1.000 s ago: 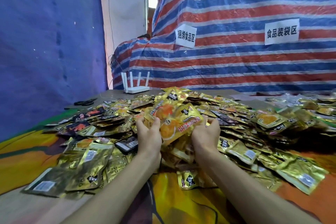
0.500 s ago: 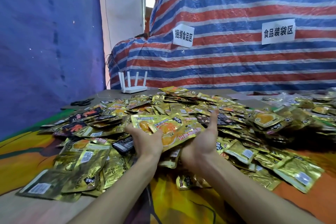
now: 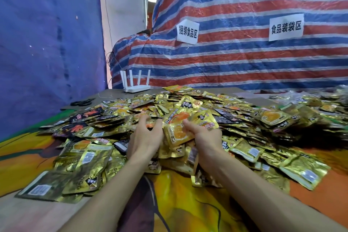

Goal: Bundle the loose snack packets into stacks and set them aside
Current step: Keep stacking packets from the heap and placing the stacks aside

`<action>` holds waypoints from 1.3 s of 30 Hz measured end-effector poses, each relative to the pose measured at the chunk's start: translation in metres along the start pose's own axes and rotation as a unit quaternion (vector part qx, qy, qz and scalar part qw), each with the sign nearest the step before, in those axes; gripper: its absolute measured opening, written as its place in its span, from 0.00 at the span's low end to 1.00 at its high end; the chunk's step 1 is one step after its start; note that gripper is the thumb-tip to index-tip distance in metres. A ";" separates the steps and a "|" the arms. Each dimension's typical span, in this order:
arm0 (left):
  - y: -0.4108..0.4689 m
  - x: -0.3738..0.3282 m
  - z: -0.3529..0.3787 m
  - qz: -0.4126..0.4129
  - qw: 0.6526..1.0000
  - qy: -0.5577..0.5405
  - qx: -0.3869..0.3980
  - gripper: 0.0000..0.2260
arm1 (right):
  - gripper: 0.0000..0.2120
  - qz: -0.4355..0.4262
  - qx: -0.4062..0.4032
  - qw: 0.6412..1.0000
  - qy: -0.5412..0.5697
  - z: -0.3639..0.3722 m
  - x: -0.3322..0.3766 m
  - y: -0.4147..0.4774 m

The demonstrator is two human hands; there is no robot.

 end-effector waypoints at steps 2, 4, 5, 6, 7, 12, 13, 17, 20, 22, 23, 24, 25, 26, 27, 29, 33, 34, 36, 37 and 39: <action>0.000 0.000 -0.005 0.036 0.998 0.054 0.000 0.19 | 0.27 -0.006 0.019 1.000 -0.019 -0.002 0.006 0.000; -0.001 -0.005 -0.005 0.061 0.998 0.034 0.009 0.26 | 0.25 -0.006 0.050 0.998 -0.034 -0.001 0.010 -0.003; -0.002 -0.008 -0.002 0.064 0.998 -0.005 0.027 0.27 | 0.24 -0.004 0.067 0.997 -0.038 0.000 0.010 -0.005; -0.004 -0.012 0.001 0.056 0.995 -0.066 0.050 0.28 | 0.23 -0.002 0.083 0.996 -0.042 0.002 0.010 -0.006; -0.004 -0.014 0.005 0.034 0.987 -0.142 0.072 0.27 | 0.21 0.001 0.098 0.994 -0.044 0.004 0.010 -0.007; -0.002 -0.011 0.008 -0.055 0.950 -0.303 0.060 0.19 | 0.08 0.036 0.145 0.989 -0.016 0.007 0.008 -0.004; -0.002 -0.008 0.007 -0.066 0.946 -0.313 0.047 0.22 | 0.06 0.042 0.142 0.989 -0.016 0.006 0.007 -0.003; 0.002 -0.001 -0.003 -0.115 0.912 -0.391 -0.042 0.25 | 0.08 0.039 0.108 0.993 -0.033 -0.001 0.009 -0.003; 0.008 0.006 -0.012 -0.139 0.887 -0.431 -0.092 0.15 | 0.22 0.038 0.091 0.995 -0.017 -0.007 0.016 -0.005; 0.008 0.004 -0.014 -0.131 0.868 -0.468 -0.099 0.07 | 0.29 0.037 0.091 0.995 -0.003 -0.012 0.020 -0.005; 0.008 0.003 -0.015 -0.121 0.865 -0.476 -0.103 0.08 | 0.30 0.034 0.093 0.995 0.003 -0.013 0.022 -0.006; 0.008 0.002 -0.016 -0.105 0.860 -0.487 -0.110 0.11 | 0.32 0.031 0.094 0.995 0.006 -0.014 0.024 -0.007; 0.008 0.001 -0.017 -0.084 0.855 -0.500 -0.112 0.13 | 0.33 0.027 0.094 0.995 0.010 -0.014 0.025 -0.008; 0.008 -0.001 -0.017 -0.066 0.851 -0.511 -0.107 0.14 | 0.32 0.023 0.095 0.995 0.016 -0.015 0.026 -0.008; 0.007 -0.004 -0.017 -0.053 0.848 -0.518 -0.097 0.14 | 0.29 0.017 0.100 0.995 0.021 -0.015 0.027 -0.009; 0.004 -0.010 -0.012 -0.030 0.848 -0.524 -0.071 0.15 | 0.18 0.008 0.111 0.993 0.027 -0.012 0.029 -0.009; -0.010 -0.024 0.005 0.098 0.922 -0.373 0.044 0.10 | 0.16 0.005 0.132 0.991 0.019 -0.004 0.024 -0.009; -0.015 -0.026 0.011 0.126 0.933 -0.325 0.091 0.10 | 0.13 -0.003 0.129 0.992 0.014 -0.004 0.023 -0.007; -0.022 -0.028 0.020 0.146 0.935 -0.274 0.170 0.16 | 0.07 -0.019 0.111 0.994 0.004 -0.008 0.022 -0.003; -0.025 -0.028 0.022 0.140 0.932 -0.272 0.195 0.18 | 0.07 -0.024 0.098 0.995 0.001 -0.010 0.021 -0.001; -0.024 -0.027 0.022 0.132 0.930 -0.273 0.208 0.22 | 0.08 -0.038 0.085 0.996 0.003 -0.011 0.020 0.002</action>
Point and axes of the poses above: each hand's wrist, its own y-axis towards the middle knuckle, its own z-axis out of the palm, x = y × z, the point moved 4 cm from there along y, towards the middle knuckle, and after that the axes turned 12 degrees about z, right-handed, at the moved point
